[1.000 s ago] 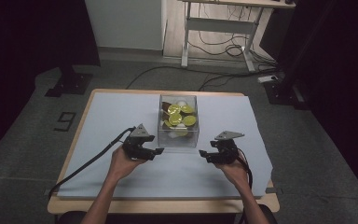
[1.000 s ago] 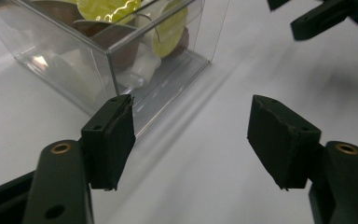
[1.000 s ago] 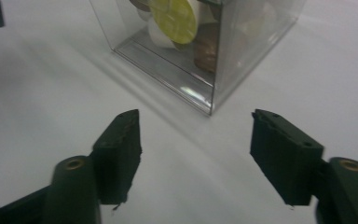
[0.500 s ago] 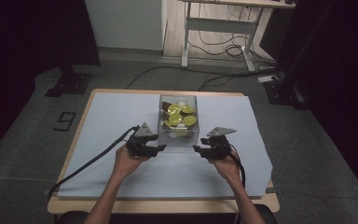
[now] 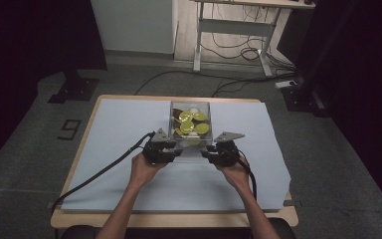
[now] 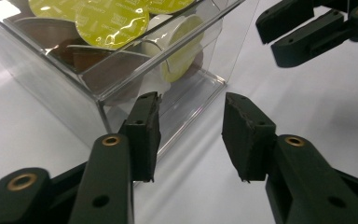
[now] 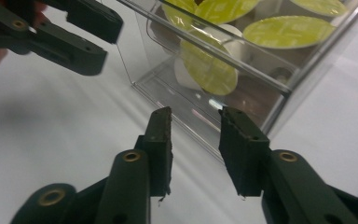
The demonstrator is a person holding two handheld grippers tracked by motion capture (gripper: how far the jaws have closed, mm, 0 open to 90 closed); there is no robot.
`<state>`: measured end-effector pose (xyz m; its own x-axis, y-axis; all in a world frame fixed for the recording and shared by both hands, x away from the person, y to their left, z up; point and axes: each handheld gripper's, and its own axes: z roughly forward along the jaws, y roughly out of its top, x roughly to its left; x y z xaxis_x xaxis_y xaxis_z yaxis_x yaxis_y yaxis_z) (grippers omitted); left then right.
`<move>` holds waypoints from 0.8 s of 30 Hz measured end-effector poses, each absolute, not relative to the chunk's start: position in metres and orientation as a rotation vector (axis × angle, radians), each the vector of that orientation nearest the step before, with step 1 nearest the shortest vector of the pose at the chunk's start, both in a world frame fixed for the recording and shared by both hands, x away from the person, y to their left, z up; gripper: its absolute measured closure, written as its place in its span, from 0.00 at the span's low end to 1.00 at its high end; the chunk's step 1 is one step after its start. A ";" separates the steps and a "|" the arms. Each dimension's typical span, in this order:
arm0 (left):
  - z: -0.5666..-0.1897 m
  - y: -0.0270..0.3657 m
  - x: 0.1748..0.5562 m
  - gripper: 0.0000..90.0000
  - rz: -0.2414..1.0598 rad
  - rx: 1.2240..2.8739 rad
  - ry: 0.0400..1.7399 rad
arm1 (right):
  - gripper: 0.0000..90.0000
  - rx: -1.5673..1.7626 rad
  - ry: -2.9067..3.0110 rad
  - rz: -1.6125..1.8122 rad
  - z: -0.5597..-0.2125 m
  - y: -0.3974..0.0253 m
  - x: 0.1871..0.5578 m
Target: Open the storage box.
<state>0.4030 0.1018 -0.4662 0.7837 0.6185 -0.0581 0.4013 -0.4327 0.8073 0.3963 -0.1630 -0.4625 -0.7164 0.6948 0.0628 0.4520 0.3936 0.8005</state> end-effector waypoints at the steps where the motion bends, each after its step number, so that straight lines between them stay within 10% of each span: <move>1: -0.467 0.101 0.404 0.65 0.316 2.076 0.763 | 0.73 1.001 2.371 1.225 -0.463 -0.161 0.397; 24: -0.469 0.078 0.412 0.70 0.387 2.086 0.759 | 0.81 1.025 2.303 1.213 -0.468 -0.143 0.413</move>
<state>0.4116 0.0782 -0.4691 0.7669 0.6418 -0.0020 0.3753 -0.4458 0.8126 0.4129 -0.1432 -0.4683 -0.6808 0.7318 0.0306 0.4389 0.3742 0.8169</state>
